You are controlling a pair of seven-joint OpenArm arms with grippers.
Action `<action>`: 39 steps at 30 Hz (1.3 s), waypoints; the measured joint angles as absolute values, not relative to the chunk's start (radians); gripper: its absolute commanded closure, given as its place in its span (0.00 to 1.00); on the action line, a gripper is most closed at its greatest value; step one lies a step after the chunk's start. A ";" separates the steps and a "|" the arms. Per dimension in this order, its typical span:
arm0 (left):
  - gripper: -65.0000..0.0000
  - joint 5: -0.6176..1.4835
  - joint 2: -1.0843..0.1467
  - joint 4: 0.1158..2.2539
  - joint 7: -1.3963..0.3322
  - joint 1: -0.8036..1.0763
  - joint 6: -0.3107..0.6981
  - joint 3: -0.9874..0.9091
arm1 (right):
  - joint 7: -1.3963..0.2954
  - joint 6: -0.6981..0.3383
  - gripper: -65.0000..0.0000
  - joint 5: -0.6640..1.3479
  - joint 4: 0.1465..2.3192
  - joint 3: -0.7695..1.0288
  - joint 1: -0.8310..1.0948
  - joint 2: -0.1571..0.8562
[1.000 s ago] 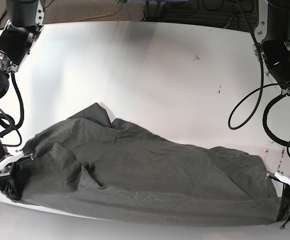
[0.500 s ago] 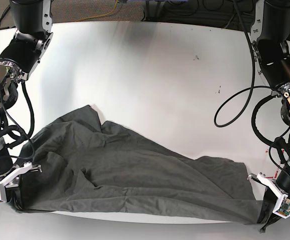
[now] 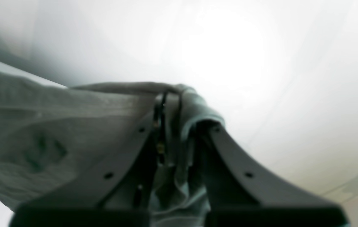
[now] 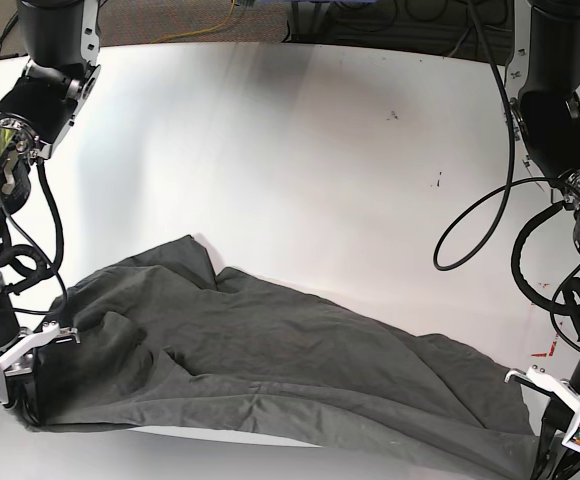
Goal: Layout the t-shirt on the table in an organized manner, then fold the t-shirt properly
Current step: 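Lift the bunched shirt with both grippers and stretch it between them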
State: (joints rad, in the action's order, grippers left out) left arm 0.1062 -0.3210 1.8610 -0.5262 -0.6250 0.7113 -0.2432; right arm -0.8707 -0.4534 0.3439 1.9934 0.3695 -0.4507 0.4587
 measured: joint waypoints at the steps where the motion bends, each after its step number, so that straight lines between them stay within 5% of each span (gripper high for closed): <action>1: 0.96 0.106 -0.323 1.870 -0.525 -0.627 0.711 -0.246 | -0.847 -0.453 1.00 0.344 1.995 0.373 -0.450 0.461; 17: 0.96 0.112 -0.316 1.945 -0.503 -0.521 0.708 -0.396 | -0.516 -0.447 1.00 0.340 2.008 0.390 -0.282 0.464; 39: 0.96 0.142 -0.319 1.958 -0.476 -0.290 0.735 -0.599 | -0.322 -0.479 1.00 0.386 2.012 0.611 0.109 0.396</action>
